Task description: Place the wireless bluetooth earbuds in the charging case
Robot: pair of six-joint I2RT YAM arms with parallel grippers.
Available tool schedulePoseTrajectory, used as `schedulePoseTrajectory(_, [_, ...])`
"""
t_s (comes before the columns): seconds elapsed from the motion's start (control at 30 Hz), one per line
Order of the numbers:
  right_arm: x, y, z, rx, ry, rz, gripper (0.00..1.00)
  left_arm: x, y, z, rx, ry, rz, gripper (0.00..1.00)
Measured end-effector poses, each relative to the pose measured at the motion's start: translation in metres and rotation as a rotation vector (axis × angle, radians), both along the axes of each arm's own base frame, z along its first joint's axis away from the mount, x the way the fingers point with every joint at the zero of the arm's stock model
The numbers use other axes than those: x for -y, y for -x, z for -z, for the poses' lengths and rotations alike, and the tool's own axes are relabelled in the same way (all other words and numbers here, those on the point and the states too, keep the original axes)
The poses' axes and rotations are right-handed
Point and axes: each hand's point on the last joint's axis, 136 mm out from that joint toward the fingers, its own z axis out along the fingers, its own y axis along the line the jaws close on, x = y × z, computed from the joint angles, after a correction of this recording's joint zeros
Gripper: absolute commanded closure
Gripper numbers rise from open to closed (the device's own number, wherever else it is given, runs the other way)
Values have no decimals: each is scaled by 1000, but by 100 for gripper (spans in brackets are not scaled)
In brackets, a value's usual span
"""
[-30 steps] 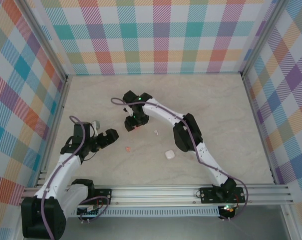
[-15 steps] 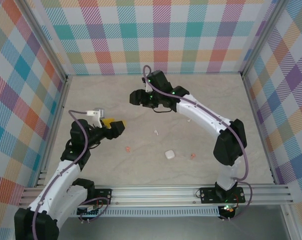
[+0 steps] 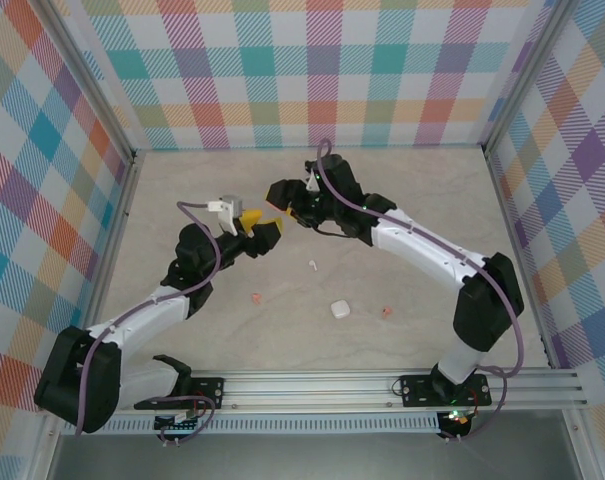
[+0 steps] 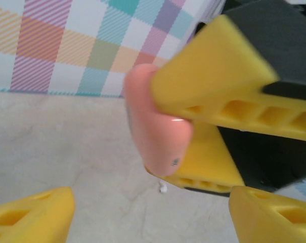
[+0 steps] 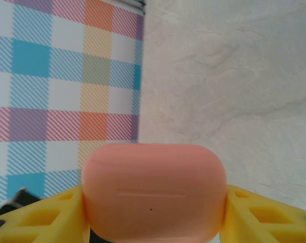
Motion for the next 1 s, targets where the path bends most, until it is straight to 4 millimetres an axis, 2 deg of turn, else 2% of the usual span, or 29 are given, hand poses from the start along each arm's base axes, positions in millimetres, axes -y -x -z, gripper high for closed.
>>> schedulePoseTrajectory(0.2, [3,4,-26,23,-68,15,41,6,-15,-19,50,58,1,33])
schedulePoseTrajectory(0.43, [4,4,-18,0,-67,23,41,14,-22,-31,80,95,24,40])
schedulePoseTrajectory(0.5, [4,5,-17,-5,-71,25,40,16,-22,-35,87,99,30,45])
schedulePoseTrajectory(0.67, [6,2,-20,-4,-80,36,39,23,-23,-41,97,103,63,68])
schedulePoseTrajectory(0.77, [8,-1,-20,-4,-79,50,33,25,-24,-42,103,99,67,76])
schedulePoseTrajectory(0.87, [9,1,-19,-5,-75,42,20,25,-24,-41,101,95,66,77])
schedulePoseTrajectory(1.0, [12,4,-19,-24,-74,18,17,25,-24,-40,104,84,64,79])
